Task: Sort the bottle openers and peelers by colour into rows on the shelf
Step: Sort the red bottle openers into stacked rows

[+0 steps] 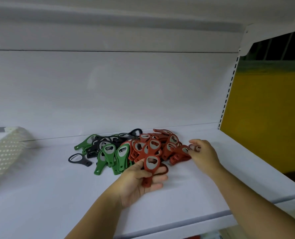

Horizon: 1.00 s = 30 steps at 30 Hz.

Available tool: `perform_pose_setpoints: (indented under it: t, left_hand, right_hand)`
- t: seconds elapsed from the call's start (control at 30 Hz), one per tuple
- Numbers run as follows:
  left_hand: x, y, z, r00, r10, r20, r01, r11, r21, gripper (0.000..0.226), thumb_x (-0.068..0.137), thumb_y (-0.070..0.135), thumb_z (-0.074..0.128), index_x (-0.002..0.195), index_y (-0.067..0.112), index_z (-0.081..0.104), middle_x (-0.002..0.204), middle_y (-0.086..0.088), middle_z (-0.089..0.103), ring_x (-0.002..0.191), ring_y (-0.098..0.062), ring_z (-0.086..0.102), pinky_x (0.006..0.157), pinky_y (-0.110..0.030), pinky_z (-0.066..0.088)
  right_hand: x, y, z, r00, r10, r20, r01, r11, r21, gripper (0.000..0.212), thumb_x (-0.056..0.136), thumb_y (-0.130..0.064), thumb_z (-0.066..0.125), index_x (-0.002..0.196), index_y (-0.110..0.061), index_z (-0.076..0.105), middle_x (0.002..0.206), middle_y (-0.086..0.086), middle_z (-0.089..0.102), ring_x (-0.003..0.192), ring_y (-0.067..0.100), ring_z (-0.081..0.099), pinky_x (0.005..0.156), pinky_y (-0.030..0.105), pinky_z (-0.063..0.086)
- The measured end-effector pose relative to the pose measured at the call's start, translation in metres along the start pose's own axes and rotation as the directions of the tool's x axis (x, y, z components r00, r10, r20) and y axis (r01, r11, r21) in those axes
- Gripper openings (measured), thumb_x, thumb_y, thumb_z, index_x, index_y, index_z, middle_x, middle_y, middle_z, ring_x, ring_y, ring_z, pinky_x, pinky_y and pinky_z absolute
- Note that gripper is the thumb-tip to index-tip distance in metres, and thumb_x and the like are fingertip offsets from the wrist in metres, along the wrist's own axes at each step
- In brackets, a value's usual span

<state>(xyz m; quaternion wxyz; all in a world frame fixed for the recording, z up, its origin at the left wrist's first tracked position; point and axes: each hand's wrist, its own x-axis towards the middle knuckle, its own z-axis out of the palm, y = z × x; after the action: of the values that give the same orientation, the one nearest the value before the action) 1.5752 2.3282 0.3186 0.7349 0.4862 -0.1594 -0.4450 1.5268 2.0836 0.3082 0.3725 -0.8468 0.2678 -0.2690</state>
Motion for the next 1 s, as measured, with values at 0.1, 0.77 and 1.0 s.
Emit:
perform_pose_setpoints:
  t: [0.1, 0.77, 1.0]
  left_hand:
    - [0.001, 0.000, -0.002, 0.999, -0.019, 0.025, 0.018, 1.000, 0.016, 0.045, 0.091, -0.014, 0.031, 0.123, 0.008, 0.055, 0.117, -0.021, 0.066, 0.091, -0.030, 0.070, 0.069, -0.034, 0.059]
    - [-0.002, -0.003, 0.002, 0.999, -0.029, 0.021, 0.028, 0.999, 0.041, 0.049, 0.090, -0.013, 0.030, 0.123, 0.009, 0.057, 0.117, -0.022, 0.066, 0.085, -0.028, 0.072, 0.065, -0.033, 0.060]
    - [-0.001, -0.002, 0.004, 1.000, -0.019, -0.007, 0.019, 0.999, -0.044, 0.052, 0.086, -0.016, 0.026, 0.122, 0.005, 0.056, 0.119, -0.026, 0.062, 0.089, -0.032, 0.070, 0.081, -0.042, 0.057]
  right_hand:
    - [0.001, 0.008, -0.006, 0.991, -0.076, 0.108, 0.069, 0.996, 0.064, 0.036, 0.080, -0.002, 0.065, 0.108, -0.023, 0.065, 0.113, -0.002, 0.055, 0.085, 0.019, 0.054, 0.085, 0.033, 0.048]
    - [0.000, 0.023, -0.003, 0.961, -0.224, 0.163, 0.228, 0.974, -0.001, 0.014, 0.081, -0.017, 0.074, 0.092, -0.024, 0.068, 0.102, -0.005, 0.057, 0.072, 0.003, 0.049, 0.069, 0.016, 0.039]
    - [0.000, 0.023, 0.000, 0.943, -0.270, 0.195, 0.280, 0.960, -0.026, 0.018, 0.082, -0.022, 0.073, 0.100, -0.022, 0.068, 0.095, -0.013, 0.050, 0.073, 0.000, 0.048, 0.071, 0.021, 0.041]
